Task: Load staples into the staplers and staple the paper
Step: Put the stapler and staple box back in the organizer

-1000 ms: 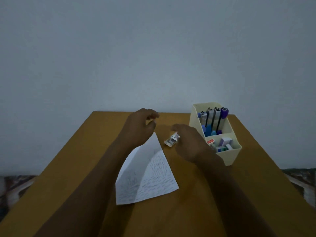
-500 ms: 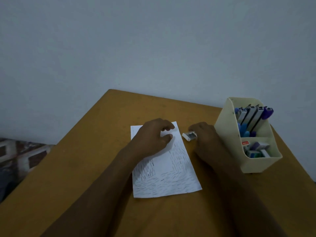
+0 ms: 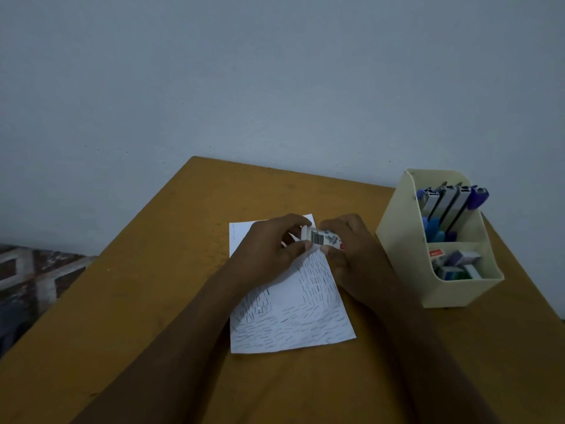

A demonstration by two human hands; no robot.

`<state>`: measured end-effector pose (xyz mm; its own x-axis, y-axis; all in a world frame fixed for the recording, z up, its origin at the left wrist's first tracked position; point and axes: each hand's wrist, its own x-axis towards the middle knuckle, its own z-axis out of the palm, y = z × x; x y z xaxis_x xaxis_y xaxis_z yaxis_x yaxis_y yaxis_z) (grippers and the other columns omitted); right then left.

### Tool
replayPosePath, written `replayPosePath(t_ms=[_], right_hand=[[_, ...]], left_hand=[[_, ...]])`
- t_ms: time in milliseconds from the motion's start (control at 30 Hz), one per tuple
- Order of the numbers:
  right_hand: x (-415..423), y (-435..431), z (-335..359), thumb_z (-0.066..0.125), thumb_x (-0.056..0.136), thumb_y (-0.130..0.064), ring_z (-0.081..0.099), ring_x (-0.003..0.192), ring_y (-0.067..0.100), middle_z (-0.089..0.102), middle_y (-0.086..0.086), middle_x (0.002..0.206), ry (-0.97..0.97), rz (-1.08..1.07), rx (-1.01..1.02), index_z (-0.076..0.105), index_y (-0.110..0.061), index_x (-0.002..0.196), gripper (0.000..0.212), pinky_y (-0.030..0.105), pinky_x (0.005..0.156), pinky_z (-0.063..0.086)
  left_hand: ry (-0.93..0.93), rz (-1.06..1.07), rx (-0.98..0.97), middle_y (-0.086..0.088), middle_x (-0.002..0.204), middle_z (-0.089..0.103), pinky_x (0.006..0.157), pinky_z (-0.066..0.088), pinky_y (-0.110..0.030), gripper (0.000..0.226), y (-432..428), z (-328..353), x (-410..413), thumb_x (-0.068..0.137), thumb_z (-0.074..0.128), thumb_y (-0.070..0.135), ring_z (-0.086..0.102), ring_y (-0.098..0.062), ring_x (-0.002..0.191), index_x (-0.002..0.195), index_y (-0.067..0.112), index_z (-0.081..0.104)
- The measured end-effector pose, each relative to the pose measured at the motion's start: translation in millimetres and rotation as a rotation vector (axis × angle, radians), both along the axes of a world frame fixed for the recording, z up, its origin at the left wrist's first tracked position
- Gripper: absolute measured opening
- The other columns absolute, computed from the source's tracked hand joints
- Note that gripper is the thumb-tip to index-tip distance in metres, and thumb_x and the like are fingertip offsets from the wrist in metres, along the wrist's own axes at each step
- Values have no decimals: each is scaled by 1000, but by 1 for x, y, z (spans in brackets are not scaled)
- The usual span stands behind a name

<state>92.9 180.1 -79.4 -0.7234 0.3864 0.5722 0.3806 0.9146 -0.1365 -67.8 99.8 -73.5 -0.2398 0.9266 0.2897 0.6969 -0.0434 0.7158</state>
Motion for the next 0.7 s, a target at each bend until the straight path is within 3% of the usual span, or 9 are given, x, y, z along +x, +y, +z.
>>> replayPosePath(t_ms=[100,233,400,533,700], right_hand=[[0,3,-5,63,74,-11,63,87,32,60,20,105,35,-20,-105,60,-2,107,35,39,68,58],[-1,6,-9,57,83,-20,57,96,23,56,13,113,64,-29,-244,59,-6,116,36,33,79,52],[-2,4,-11,58,83,-21,58,95,21,57,12,110,72,-40,-224,61,-6,115,35,27,79,48],[-3,2,-11,62,80,-21,59,92,21,60,14,108,85,-46,-172,62,-4,114,37,24,78,47],[-3,2,-11,62,79,-26,51,95,11,59,12,111,120,-77,-207,60,-5,116,43,13,78,39]], left_hand=[[-10,-4,-8,11,99,66,75,51,-15,36,-1,0,-1,87,68,27,61,4,81,122,23,62],[-180,-72,-32,5,90,73,80,56,-32,37,0,-3,-4,91,61,31,70,-9,76,126,18,62],[-290,-59,-28,-4,80,75,73,57,-24,26,0,-2,-3,96,55,15,71,-13,70,119,13,65],[-390,-22,-15,-6,77,74,72,59,-28,18,-1,0,0,92,59,10,72,-19,69,109,11,67],[-532,27,9,-6,72,71,69,59,-27,15,-3,1,-1,87,64,3,69,-15,65,100,8,69]])
